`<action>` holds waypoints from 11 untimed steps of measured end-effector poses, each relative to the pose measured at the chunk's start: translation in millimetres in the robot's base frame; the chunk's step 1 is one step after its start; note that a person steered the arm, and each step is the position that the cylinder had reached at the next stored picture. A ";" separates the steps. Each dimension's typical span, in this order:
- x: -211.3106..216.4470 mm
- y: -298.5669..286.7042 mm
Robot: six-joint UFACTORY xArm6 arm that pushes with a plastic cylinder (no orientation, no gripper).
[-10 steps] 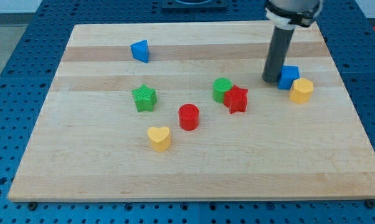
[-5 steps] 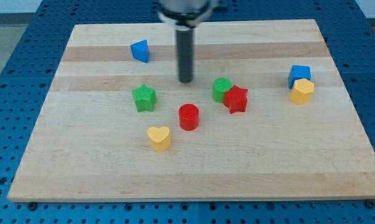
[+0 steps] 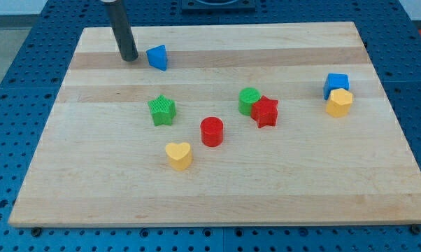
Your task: Push blue triangle towards yellow hexagon
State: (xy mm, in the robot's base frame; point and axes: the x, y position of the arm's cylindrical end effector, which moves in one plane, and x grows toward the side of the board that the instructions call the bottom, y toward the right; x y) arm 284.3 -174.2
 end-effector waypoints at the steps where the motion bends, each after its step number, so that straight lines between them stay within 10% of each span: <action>1: 1.4 22.4; 11: 120.5 281.1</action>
State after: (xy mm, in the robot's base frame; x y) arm 404.7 106.9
